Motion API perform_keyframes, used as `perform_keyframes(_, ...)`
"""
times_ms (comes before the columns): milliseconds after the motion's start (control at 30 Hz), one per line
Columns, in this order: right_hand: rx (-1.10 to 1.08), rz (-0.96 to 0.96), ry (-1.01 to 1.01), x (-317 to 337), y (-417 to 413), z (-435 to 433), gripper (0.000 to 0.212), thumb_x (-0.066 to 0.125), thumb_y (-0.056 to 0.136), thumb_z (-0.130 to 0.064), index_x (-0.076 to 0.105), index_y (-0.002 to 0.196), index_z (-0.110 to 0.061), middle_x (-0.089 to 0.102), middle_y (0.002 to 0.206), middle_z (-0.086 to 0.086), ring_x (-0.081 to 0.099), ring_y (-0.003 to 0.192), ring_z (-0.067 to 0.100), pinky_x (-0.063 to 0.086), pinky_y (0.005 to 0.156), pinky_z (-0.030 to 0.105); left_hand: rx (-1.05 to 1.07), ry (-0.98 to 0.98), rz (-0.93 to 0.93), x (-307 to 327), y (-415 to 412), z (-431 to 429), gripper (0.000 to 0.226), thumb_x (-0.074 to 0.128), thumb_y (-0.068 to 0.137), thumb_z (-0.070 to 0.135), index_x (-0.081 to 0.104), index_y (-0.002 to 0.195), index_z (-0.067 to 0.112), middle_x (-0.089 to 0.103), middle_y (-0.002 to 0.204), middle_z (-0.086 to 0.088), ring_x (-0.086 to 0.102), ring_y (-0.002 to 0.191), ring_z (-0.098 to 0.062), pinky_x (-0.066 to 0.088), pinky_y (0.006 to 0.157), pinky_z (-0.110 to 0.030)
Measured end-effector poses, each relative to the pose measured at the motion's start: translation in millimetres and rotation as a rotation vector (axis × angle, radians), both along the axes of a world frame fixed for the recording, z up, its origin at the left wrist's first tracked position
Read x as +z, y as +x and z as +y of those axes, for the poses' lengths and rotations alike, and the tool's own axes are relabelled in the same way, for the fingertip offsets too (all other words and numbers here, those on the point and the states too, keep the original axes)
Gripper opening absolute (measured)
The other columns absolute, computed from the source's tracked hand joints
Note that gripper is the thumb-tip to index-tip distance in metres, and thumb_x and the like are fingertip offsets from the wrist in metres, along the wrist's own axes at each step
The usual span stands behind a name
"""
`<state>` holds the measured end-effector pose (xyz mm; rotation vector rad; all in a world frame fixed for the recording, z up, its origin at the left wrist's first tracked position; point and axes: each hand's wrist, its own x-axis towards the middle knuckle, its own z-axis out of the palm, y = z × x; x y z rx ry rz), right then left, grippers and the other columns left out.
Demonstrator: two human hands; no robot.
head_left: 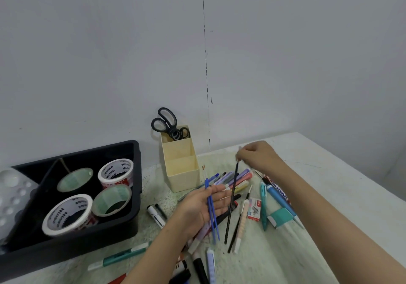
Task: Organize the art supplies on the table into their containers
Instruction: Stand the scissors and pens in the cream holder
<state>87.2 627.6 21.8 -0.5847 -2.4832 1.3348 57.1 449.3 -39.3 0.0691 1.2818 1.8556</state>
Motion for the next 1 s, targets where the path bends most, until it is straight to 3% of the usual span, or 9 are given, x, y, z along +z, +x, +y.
perform_keyframes(100, 0.243, -0.081, -0.023, 6, -1, -14, 0.018, 0.067, 0.083, -0.02, 0.069, 0.078, -0.004, 0.066, 0.076, 0.002, 0.05, 0.062, 0.008, 0.036, 0.058, 0.02, -0.088, -0.003, 0.006, 6, 3, 4, 0.037, 0.027, 0.103, 0.016, 0.06, 0.11, 0.0, 0.072, 0.096, -0.013, 0.07, 0.082, -0.023, 0.057, 0.07, -0.031)
perform_keyframes(167, 0.279, -0.079, -0.003, 0, -4, -19, 0.015, 0.066, 0.086, -0.023, 0.069, 0.08, -0.009, 0.057, 0.065, -0.004, 0.046, 0.057, 0.008, 0.036, 0.056, 0.02, -0.086, 0.011, -0.02, 7, 6, 5, 0.038, 0.027, 0.102, 0.016, 0.061, 0.106, 0.0, 0.069, 0.077, -0.007, 0.061, 0.057, -0.015, 0.048, 0.053, -0.023)
perform_keyframes(267, 0.155, -0.098, -0.007, -17, -8, -14, 0.017, 0.06, 0.09, -0.027, 0.066, 0.08, -0.015, 0.055, 0.063, -0.006, 0.046, 0.053, 0.008, 0.035, 0.051, 0.019, -0.022, 0.087, -0.085, 2, 3, 2, 0.037, 0.03, 0.101, 0.02, 0.061, 0.098, -0.001, 0.047, 0.057, 0.0, 0.034, 0.042, -0.007, 0.027, 0.041, -0.018)
perform_keyframes(367, -0.039, -0.292, 0.301, -40, -9, -1, 0.019, 0.053, 0.09, -0.023, 0.055, 0.074, -0.013, 0.053, 0.069, -0.001, 0.047, 0.058, 0.011, 0.035, 0.052, 0.022, 0.02, 0.118, -0.055, -4, -1, -6, 0.031, 0.033, 0.099, 0.013, 0.06, 0.102, -0.003, 0.048, 0.058, 0.0, 0.034, 0.041, -0.005, 0.028, 0.04, -0.016)
perform_keyframes(500, -0.145, -0.554, 0.497, -65, -8, 5, 0.005, 0.049, 0.085, -0.017, 0.052, 0.081, -0.018, 0.056, 0.078, -0.004, 0.053, 0.071, 0.015, 0.036, 0.055, 0.022, 0.004, 0.105, -0.001, -3, 0, -12, 0.03, 0.035, 0.099, 0.007, 0.061, 0.107, -0.004, 0.067, 0.076, -0.008, 0.057, 0.052, -0.011, 0.047, 0.047, -0.02)
perform_keyframes(600, -0.132, -0.57, 0.48, -78, -13, 12, 0.015, 0.049, 0.08, -0.022, 0.059, 0.092, -0.02, 0.06, 0.087, -0.004, 0.056, 0.077, 0.016, 0.039, 0.062, 0.025, -0.016, 0.077, 0.022, -1, 2, -15, 0.029, 0.036, 0.099, 0.007, 0.061, 0.111, -0.002, 0.071, 0.1, -0.015, 0.071, 0.075, -0.019, 0.058, 0.063, -0.027)
perform_keyframes(733, -0.135, -0.572, 0.424, -80, -16, 14, 0.008, 0.048, 0.08, -0.02, 0.057, 0.081, -0.019, 0.059, 0.08, -0.003, 0.056, 0.071, 0.014, 0.035, 0.052, 0.023, -0.031, 0.072, 0.037, 2, 5, -18, 0.031, 0.034, 0.1, 0.008, 0.057, 0.118, -0.003, 0.068, 0.11, -0.018, 0.068, 0.098, -0.027, 0.058, 0.074, -0.032)
perform_keyframes(833, -0.218, -0.55, 0.397, -72, -12, 14, 0.008, 0.052, 0.083, -0.022, 0.051, 0.077, -0.018, 0.053, 0.071, -0.004, 0.048, 0.061, 0.009, 0.033, 0.051, 0.021, -0.036, 0.068, 0.033, 2, 4, -19, 0.032, 0.033, 0.1, 0.009, 0.056, 0.119, -0.004, 0.067, 0.112, -0.019, 0.066, 0.102, -0.028, 0.058, 0.077, -0.033)
perform_keyframes(1000, -0.207, -0.619, 0.389, -68, -7, 13, 0.01, 0.053, 0.085, -0.025, 0.05, 0.077, -0.019, 0.052, 0.072, -0.005, 0.052, 0.069, 0.013, 0.04, 0.06, 0.025, -0.039, 0.061, 0.026, 1, 5, -19, 0.032, 0.032, 0.1, 0.009, 0.055, 0.118, -0.004, 0.067, 0.112, -0.019, 0.066, 0.102, -0.029, 0.058, 0.078, -0.034)
